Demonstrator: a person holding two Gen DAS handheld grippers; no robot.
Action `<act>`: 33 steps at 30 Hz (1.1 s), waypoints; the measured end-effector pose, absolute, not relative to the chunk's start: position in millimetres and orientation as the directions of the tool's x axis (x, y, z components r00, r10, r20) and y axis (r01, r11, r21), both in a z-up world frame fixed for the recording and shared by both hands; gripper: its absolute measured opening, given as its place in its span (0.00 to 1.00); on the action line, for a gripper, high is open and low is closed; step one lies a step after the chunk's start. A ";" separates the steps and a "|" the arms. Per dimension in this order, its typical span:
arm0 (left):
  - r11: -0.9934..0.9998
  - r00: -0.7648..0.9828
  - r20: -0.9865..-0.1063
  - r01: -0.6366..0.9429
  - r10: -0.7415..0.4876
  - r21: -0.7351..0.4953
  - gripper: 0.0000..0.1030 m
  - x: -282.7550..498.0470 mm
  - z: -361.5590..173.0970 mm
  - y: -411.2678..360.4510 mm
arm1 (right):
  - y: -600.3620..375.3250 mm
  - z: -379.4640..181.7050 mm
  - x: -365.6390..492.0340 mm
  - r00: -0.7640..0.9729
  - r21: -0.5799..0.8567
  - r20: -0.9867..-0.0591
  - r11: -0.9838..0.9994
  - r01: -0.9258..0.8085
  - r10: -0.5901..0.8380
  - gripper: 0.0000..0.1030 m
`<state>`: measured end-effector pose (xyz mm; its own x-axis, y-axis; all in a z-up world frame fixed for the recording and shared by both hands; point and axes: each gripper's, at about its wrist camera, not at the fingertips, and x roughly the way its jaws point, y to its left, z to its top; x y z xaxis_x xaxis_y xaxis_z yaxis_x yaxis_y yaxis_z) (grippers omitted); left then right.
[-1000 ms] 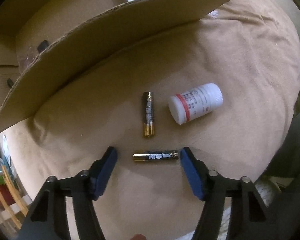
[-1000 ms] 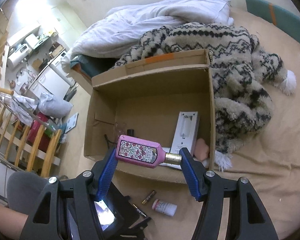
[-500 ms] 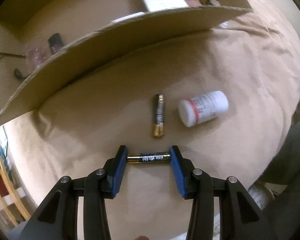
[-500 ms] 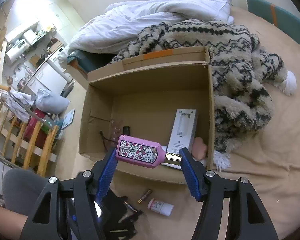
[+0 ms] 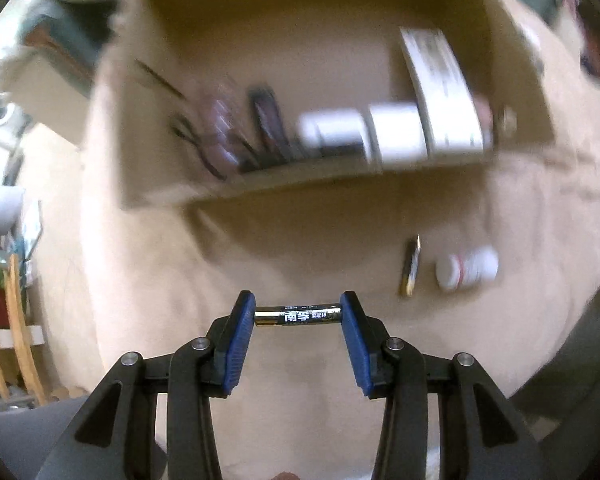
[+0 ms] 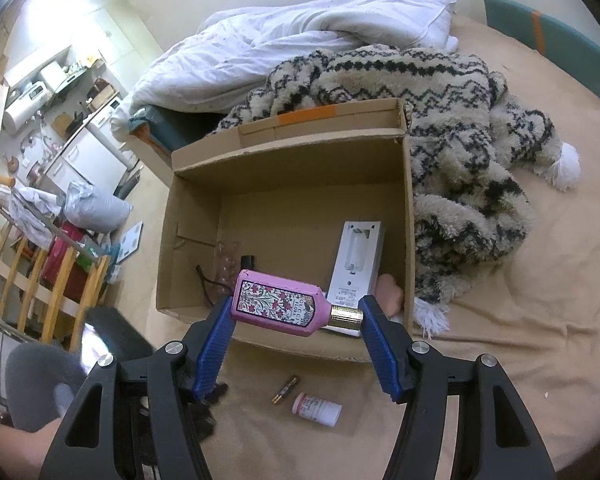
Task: Organize rigid objects
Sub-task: 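Grasp an AA battery with left tool while right tool holds pink bottle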
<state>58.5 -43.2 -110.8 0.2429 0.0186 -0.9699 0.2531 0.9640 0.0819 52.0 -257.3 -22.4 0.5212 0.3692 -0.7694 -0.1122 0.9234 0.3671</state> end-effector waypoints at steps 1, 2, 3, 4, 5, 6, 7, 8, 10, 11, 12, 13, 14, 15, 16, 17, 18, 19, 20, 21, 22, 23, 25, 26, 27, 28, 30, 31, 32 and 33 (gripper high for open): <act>0.967 0.275 -0.961 0.241 0.012 0.081 0.39 60.0 -100.2 -40.5 | -258.1 -20.6 52.2 0.524 0.371 -0.767 0.922 -0.110 0.371 0.65; 0.972 0.316 -0.949 0.224 0.000 0.074 0.39 62.4 -86.2 -36.8 | -258.6 -18.4 51.5 0.528 0.378 -0.762 0.919 -0.108 0.375 0.65; 0.975 0.342 -0.940 0.211 -0.002 0.075 0.39 63.3 -76.4 -32.8 | -259.2 -15.7 50.8 0.535 0.384 -0.755 0.917 -0.108 0.379 0.65; 0.979 0.380 -0.925 0.193 -0.008 0.071 0.39 66.1 -62.9 -28.9 | -259.5 -12.8 50.1 0.544 0.384 -0.749 0.917 -0.109 0.378 0.65; 0.981 0.405 -0.914 0.181 -0.012 0.068 0.39 66.8 -54.5 -30.9 | -259.8 -10.0 49.9 0.553 0.380 -0.744 0.918 -0.112 0.375 0.65; 0.985 0.440 -0.898 0.161 -0.013 0.065 0.39 66.0 -43.6 -34.5 | -260.3 -7.4 49.9 0.565 0.378 -0.736 0.919 -0.115 0.373 0.65; 0.987 0.467 -0.884 0.145 -0.011 0.065 0.39 72.3 -33.8 -32.2 | -261.4 -5.3 51.1 0.573 0.376 -0.731 0.920 -0.113 0.369 0.65; 0.990 0.494 -0.869 0.127 -0.007 0.064 0.39 74.3 -27.1 -27.6 | -262.6 -3.8 52.5 0.578 0.378 -0.728 0.919 -0.110 0.368 0.65; 0.994 0.541 -0.841 0.091 0.002 0.061 0.39 78.9 -9.1 -25.8 | -265.5 0.8 56.1 0.600 0.379 -0.713 0.919 -0.107 0.363 0.65; 0.996 0.558 -0.830 0.072 0.009 0.059 0.39 84.7 -2.8 -25.5 | -266.8 3.5 57.7 0.616 0.373 -0.704 0.922 -0.104 0.354 0.65; 0.997 0.574 -0.819 0.054 0.011 0.051 0.39 92.0 2.2 -22.0 | -268.5 5.8 59.2 0.627 0.373 -0.695 0.922 -0.102 0.351 0.65; 0.998 0.584 -0.812 0.041 0.014 0.047 0.39 93.6 3.3 -19.3 | -269.9 7.4 60.9 0.636 0.380 -0.686 0.919 -0.101 0.353 0.65; 0.999 0.593 -0.805 0.028 0.021 0.047 0.39 100.8 5.2 -17.7 | -271.0 8.3 63.0 0.641 0.386 -0.680 0.917 -0.099 0.355 0.65; 0.999 0.595 -0.804 0.020 0.023 0.044 0.39 106.0 10.0 -16.6 | -271.3 8.2 66.4 0.644 0.389 -0.678 0.916 -0.094 0.354 0.65; 0.999 0.594 -0.804 0.014 0.023 0.038 0.39 112.5 10.6 -15.7 | -270.9 7.1 70.8 0.641 0.389 -0.681 0.917 -0.091 0.353 0.65; 0.999 0.592 -0.805 0.010 0.022 0.035 0.39 117.4 11.9 -14.8 | -269.8 4.6 76.3 0.635 0.387 -0.687 0.918 -0.089 0.352 0.65; 0.999 0.590 -0.807 0.006 0.023 0.033 0.39 122.1 11.9 -15.0 | -268.4 1.9 81.0 0.630 0.383 -0.693 0.920 -0.088 0.349 0.65; 0.999 0.588 -0.809 0.004 0.024 0.032 0.39 126.4 8.8 -16.2 | -266.7 -1.4 85.8 0.625 0.376 -0.701 0.922 -0.088 0.345 0.65; 1.000 0.586 -0.810 0.003 0.024 0.031 0.39 132.1 5.2 -18.7 | -264.9 -5.9 91.5 0.618 0.368 -0.709 0.926 -0.087 0.340 0.65; 0.999 0.582 -0.813 0.003 0.025 0.033 0.39 136.7 -1.5 -22.2 | -263.7 -10.3 95.8 0.609 0.366 -0.717 0.927 -0.086 0.339 0.65; 0.999 0.577 -0.816 0.002 0.027 0.034 0.39 139.7 -7.3 -24.7 | -262.7 -15.6 100.1 0.598 0.367 -0.726 0.927 -0.081 0.340 0.65; 0.999 0.572 -0.820 -0.001 0.030 0.036 0.39 141.9 -13.6 -27.0 | -261.9 -20.2 102.5 0.589 0.368 -0.733 0.927 -0.077 0.340 0.65; 0.999 0.559 -0.828 -0.013 0.037 0.036 0.39 145.9 -28.0 -30.9 | -259.1 -29.6 106.6 0.569 0.361 -0.752 0.930 -0.067 0.333 0.65; 0.999 0.553 -0.832 -0.022 0.038 0.031 0.39 147.0 -34.5 -31.5 | -258.0 -33.1 107.6 0.558 0.364 -0.759 0.929 -0.065 0.336 0.65; 0.999 0.547 -0.836 -0.026 0.039 0.030 0.39 147.7 -39.3 -31.9 | -255.6 -36.5 108.1 0.550 0.365 -0.762 0.928 -0.072 0.343 0.65; 0.999 0.538 -0.842 -0.026 0.040 0.031 0.39 148.7 -43.8 -32.8 | -252.6 -39.6 108.5 0.544 0.355 -0.768 0.932 -0.077 0.338 0.65; 0.999 0.520 -0.854 -0.015 0.036 0.033 0.39 150.9 -51.9 -36.1 | -248.2 -47.8 110.0 0.519 0.355 -0.782 0.931 -0.087 0.346 0.65; 0.999 0.518 -0.854 -0.010 0.039 0.039 0.39 151.3 -54.2 -37.6 | -245.8 -52.7 110.7 0.503 0.357 -0.789 0.930 -0.091 0.353 0.65; 0.999 0.520 -0.853 -0.007 0.045 0.049 0.39 151.5 -55.9 -38.9 | -243.3 -57.0 111.5 0.490 0.350 -0.799 0.932 -0.093 0.349 0.65; 0.998 0.521 -0.852 -0.003 0.053 0.060 0.39 151.8 -57.8 -40.3 | -241.0 -62.1 112.4 0.478 0.344 -0.807 0.934 -0.098 0.347 0.65</act>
<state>151.8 -40.3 -57.8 0.5209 0.0526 -0.8520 -0.0028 0.9982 0.0599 112.4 -241.0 -62.1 0.4776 0.3470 -0.8071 -0.0977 0.9340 0.3438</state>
